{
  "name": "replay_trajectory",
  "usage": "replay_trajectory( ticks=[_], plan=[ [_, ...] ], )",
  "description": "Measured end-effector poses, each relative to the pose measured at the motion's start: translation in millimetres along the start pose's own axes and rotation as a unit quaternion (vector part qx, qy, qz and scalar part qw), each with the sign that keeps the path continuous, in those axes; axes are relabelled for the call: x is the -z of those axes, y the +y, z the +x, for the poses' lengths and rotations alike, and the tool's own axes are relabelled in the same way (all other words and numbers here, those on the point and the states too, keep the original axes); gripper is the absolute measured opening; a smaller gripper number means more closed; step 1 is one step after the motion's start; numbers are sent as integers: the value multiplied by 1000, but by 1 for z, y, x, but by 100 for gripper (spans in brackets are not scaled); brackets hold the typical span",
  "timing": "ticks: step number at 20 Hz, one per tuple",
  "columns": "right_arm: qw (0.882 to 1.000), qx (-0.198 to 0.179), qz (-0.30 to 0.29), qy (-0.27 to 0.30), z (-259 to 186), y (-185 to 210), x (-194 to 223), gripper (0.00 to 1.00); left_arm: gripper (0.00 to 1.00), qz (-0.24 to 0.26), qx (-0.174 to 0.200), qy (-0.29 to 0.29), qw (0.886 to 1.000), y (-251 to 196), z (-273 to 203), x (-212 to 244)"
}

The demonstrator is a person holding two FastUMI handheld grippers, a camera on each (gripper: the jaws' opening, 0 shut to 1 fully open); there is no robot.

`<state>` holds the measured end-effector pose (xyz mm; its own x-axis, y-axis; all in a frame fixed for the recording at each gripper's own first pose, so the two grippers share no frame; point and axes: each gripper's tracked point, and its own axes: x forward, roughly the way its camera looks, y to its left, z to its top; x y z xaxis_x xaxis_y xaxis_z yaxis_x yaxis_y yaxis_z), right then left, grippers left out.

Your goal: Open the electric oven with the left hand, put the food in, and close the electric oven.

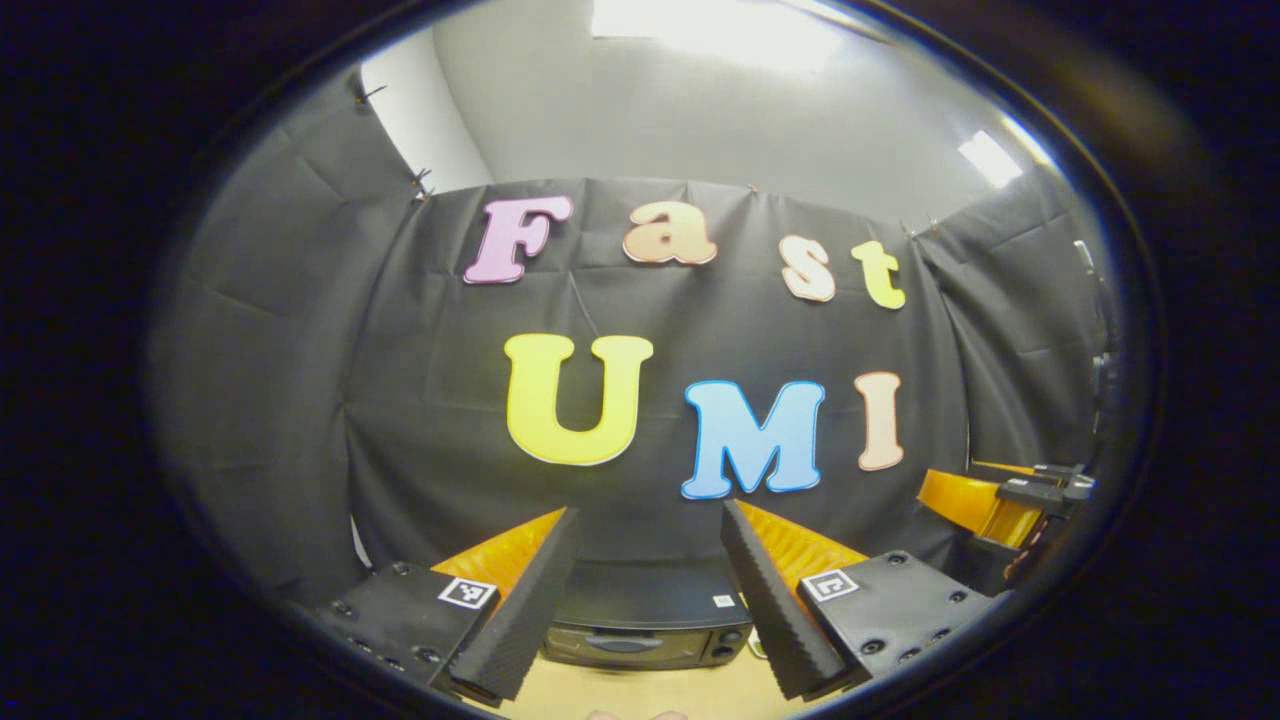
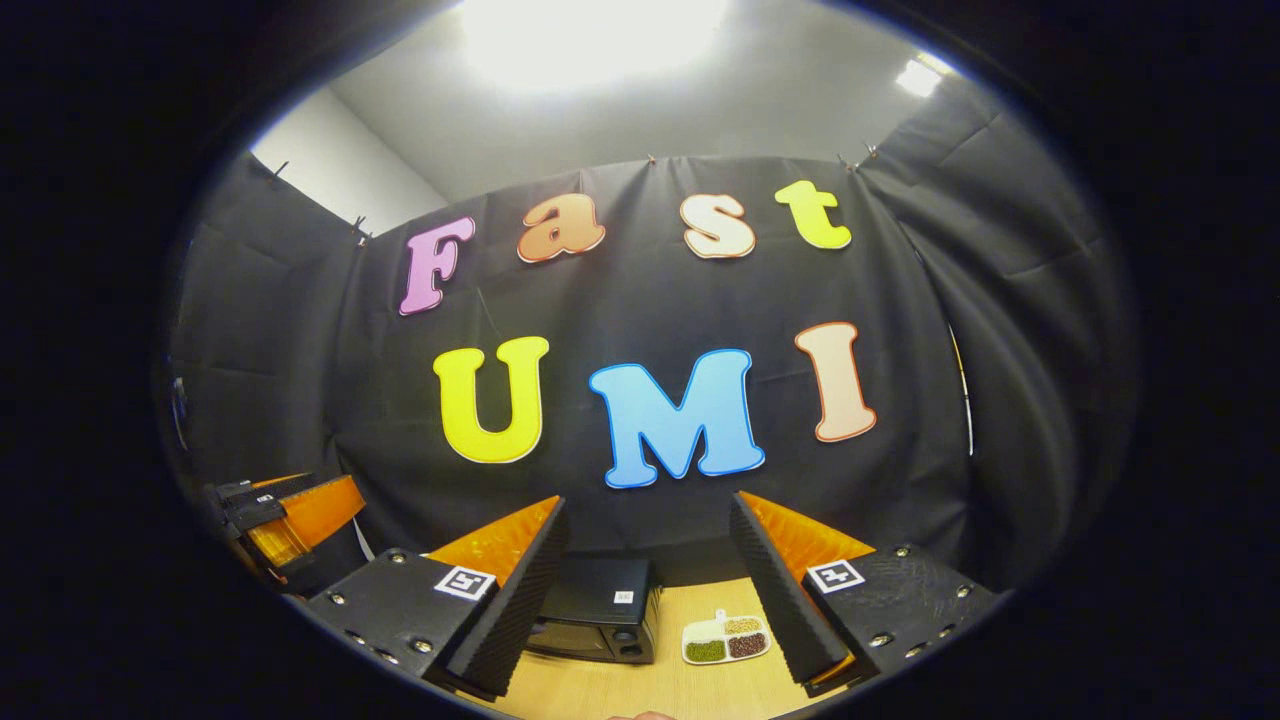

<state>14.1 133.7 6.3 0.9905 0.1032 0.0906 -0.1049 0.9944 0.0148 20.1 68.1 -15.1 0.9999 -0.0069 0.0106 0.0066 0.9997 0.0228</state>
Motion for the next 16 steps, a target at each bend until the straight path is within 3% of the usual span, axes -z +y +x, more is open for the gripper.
replay_trajectory(
  ticks=[16],
  plan=[
    [999,47,-16,7,-19,37,8,98,100,-15,23,27,999,69,-9,17]
  ],
)
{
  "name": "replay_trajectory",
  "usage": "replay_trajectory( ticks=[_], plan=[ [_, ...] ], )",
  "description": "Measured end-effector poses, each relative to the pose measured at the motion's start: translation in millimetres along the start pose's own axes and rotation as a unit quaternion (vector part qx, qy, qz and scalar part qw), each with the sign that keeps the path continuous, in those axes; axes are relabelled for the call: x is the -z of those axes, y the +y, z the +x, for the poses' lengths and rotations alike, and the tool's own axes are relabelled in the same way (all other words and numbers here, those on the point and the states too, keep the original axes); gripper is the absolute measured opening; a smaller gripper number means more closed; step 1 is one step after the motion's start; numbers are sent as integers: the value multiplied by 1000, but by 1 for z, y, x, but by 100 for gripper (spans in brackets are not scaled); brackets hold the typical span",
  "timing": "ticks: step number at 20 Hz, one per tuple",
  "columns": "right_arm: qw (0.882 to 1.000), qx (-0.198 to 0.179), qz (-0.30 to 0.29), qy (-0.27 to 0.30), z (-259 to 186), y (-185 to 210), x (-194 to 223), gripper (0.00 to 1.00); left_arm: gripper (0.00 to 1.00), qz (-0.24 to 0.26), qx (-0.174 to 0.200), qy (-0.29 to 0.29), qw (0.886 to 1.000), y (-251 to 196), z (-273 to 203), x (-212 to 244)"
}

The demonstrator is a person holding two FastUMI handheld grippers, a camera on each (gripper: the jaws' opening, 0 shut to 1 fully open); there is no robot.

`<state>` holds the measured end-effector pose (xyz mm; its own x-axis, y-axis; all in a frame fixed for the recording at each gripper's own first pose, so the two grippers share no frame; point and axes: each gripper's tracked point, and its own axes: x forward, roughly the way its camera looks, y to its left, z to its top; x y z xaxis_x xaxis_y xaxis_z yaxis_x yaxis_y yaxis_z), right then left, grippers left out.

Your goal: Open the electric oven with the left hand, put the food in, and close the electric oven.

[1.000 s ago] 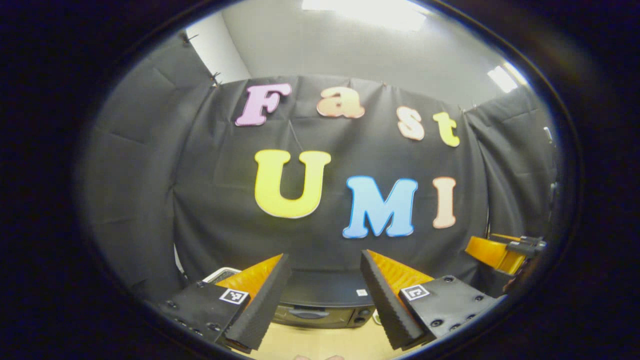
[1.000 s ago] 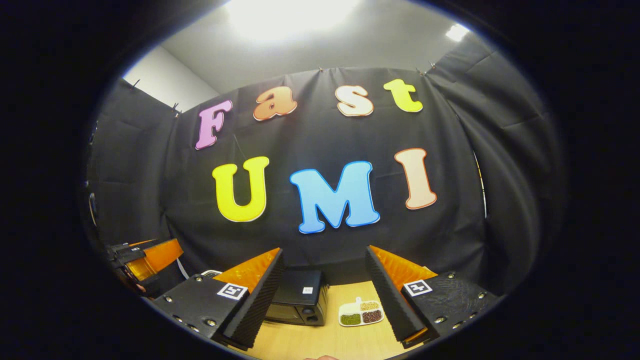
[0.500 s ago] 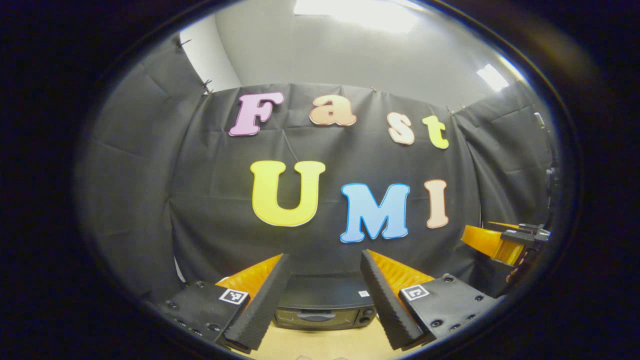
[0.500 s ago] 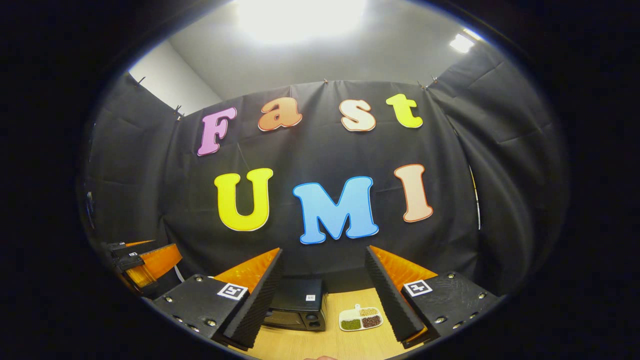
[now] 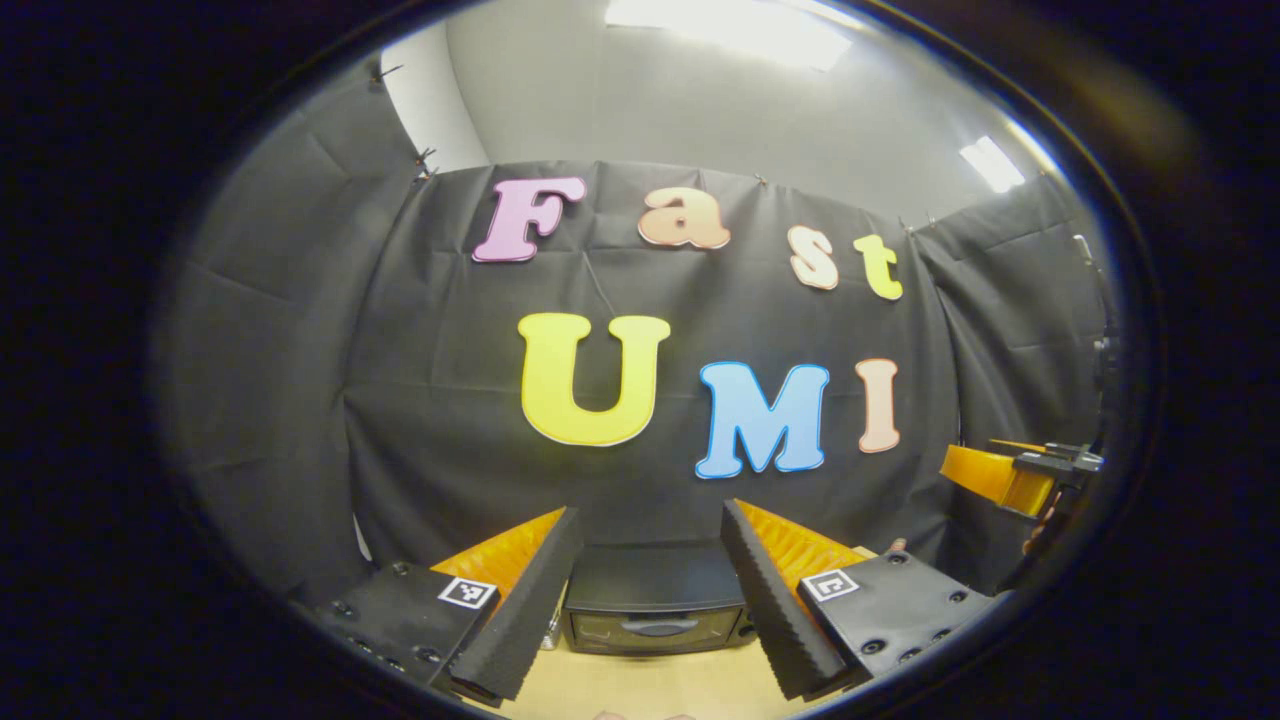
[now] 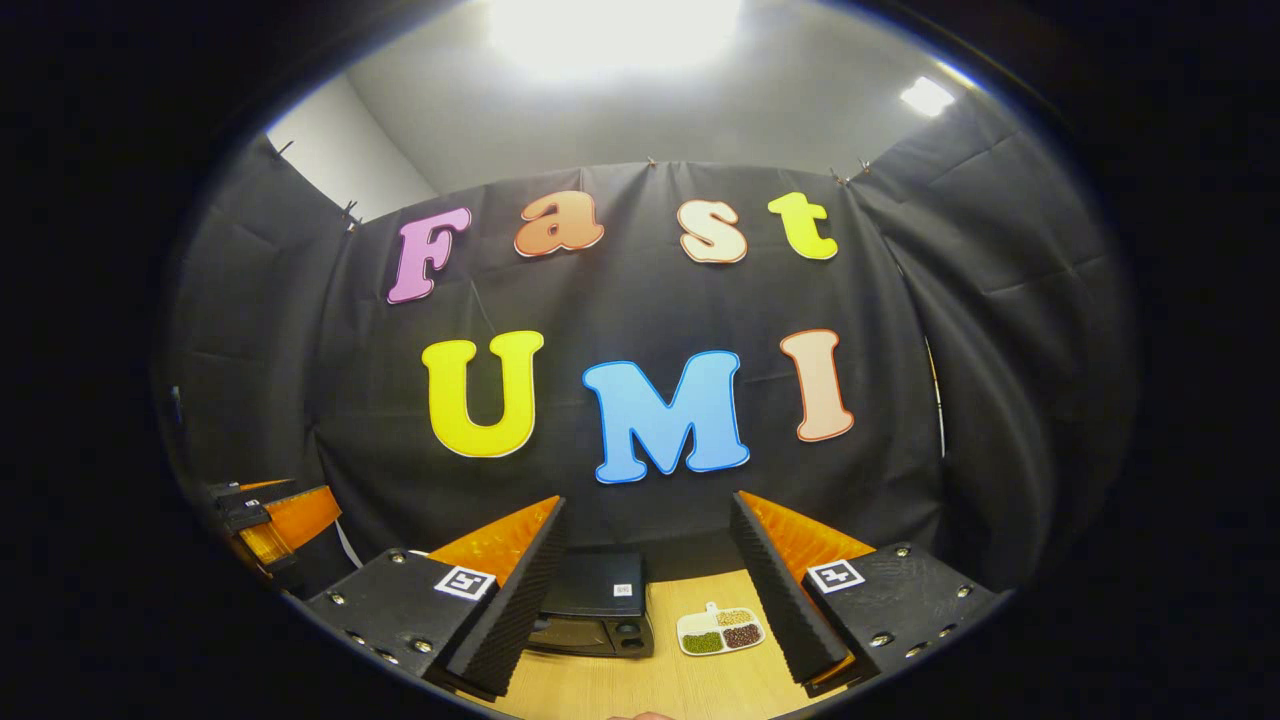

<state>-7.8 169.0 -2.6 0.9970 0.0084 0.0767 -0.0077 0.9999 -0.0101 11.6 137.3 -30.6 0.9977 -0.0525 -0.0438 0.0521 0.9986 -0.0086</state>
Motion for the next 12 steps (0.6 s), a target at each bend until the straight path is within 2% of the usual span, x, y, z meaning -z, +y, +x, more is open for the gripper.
replay_trajectory(
  ticks=[11,12],
  plan=[
    [1000,0,-14,19,-8,6,5,98,100,-13,16,16,1000,-8,-3,12],
    [1000,-4,-15,17,-8,4,4,91,100,-12,15,15,1000,-10,-2,11]
  ],
)
